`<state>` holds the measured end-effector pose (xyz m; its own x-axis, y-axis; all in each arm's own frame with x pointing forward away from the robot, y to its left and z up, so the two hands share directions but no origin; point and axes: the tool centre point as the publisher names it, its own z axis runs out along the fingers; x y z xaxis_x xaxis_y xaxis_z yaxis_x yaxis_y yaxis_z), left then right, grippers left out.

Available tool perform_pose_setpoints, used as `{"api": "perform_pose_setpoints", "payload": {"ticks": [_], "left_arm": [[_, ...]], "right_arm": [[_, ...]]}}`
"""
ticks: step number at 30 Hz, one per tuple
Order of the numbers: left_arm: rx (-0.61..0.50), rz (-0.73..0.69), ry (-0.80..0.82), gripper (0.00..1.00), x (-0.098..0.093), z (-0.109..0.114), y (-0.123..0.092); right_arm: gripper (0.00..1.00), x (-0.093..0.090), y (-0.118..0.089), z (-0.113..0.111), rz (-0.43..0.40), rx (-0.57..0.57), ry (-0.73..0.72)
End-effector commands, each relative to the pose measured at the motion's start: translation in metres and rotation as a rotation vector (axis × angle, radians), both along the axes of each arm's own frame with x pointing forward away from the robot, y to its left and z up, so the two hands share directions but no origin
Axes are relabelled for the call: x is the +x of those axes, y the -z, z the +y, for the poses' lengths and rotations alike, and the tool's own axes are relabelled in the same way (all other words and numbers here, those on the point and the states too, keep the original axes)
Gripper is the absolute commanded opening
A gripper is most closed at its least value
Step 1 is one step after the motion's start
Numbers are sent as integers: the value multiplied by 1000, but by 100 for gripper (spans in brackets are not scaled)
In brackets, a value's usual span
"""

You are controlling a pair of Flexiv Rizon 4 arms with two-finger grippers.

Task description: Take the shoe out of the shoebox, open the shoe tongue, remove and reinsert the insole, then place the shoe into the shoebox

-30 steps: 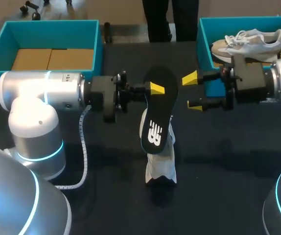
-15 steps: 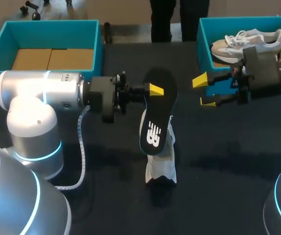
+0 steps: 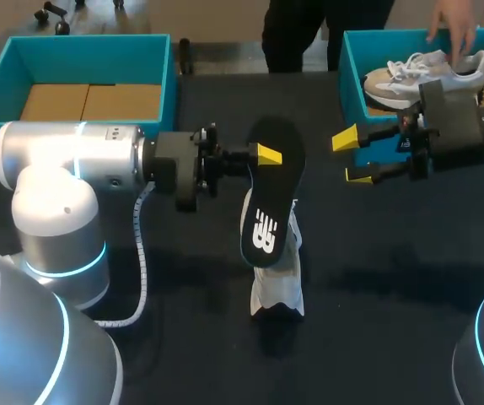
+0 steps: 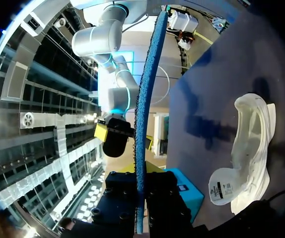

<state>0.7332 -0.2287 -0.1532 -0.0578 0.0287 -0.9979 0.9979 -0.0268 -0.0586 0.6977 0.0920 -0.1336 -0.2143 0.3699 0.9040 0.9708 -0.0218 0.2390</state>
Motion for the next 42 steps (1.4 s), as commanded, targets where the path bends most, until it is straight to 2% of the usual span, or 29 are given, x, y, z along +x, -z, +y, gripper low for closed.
{"api": "perform_pose_setpoints", "payload": {"ticks": [1,10,11,12,16,20,22,27,38,41,42], "left_arm": [[1,-2,-1,0,-1,1,0],[1,-2,-1,0,-1,1,0],[1,-2,-1,0,-1,1,0],[11,21,9,0,-2,0,-1],[52,97,30,0,-11,4,-4],[63,166,34,0,-17,12,-5],[69,186,31,0,-18,15,-3],[75,237,19,0,-20,25,2],[56,473,35,0,-33,39,1],[47,532,40,0,-36,43,2],[42,552,38,0,-37,44,1]], "right_arm": [[100,-2,0,0,1,-2,2],[100,-2,0,0,1,-2,2],[100,1,-1,-3,-76,-49,-33],[100,3,-2,-5,-102,-71,-46],[100,7,-5,-14,-311,-168,-132],[100,5,-9,-19,-437,-280,-180],[100,4,-10,-20,-446,-319,-210],[100,4,-10,-20,-446,-319,-210],[100,4,-10,-20,-446,-319,-210],[100,2,-6,-24,-549,-365,-190],[100,1,-4,-26,-580,-349,-195]]}}
